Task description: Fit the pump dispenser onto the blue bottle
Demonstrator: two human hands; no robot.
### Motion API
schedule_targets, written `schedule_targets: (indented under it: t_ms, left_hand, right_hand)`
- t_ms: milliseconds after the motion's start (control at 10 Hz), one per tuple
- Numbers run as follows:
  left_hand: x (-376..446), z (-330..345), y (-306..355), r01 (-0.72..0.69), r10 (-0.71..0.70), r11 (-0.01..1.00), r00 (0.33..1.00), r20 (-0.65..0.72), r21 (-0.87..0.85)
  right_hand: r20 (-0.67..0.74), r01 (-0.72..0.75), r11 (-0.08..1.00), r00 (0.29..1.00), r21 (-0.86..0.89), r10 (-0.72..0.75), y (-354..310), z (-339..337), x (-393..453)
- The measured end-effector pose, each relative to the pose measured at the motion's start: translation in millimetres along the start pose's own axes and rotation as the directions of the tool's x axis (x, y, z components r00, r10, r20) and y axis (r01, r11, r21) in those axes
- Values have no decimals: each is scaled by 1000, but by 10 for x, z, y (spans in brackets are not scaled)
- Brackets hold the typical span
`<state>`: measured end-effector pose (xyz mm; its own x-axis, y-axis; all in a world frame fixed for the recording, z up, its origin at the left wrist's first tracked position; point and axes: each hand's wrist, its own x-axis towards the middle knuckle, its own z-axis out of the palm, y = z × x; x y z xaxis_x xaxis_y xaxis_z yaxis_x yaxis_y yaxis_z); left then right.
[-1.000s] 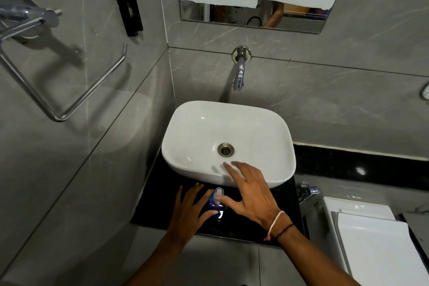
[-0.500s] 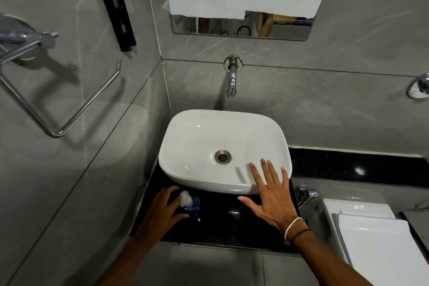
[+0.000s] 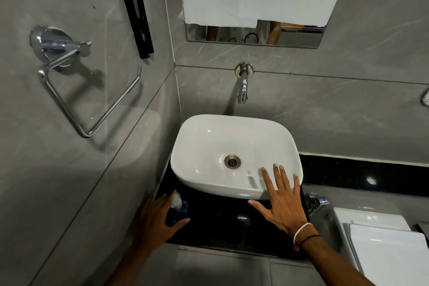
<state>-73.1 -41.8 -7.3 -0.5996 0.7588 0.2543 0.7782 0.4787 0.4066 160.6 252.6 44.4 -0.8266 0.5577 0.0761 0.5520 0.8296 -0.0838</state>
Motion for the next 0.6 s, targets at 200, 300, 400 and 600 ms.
schedule_targets:
  t_ms: [200, 300, 400, 600]
  left_hand:
    - [-19, 162, 247, 244, -266, 941, 962, -67, -235]
    - [-27, 156, 200, 290, -315, 936, 943, -107, -197]
    - [-72, 99, 218, 265, -290, 947, 948, -129, -180]
    - [92, -202, 364, 169, -207, 972, 944, -259, -162]
  right_hand:
    - [22, -5, 999, 1000, -32, 5, -14, -3, -3]
    - [18, -9, 998, 1000, -60, 10, 9, 7, -15]
    - [7, 0, 998, 1000, -64, 0, 30, -8, -44]
    - [-24, 9, 1000, 1000, -2, -9, 26, -39, 5]
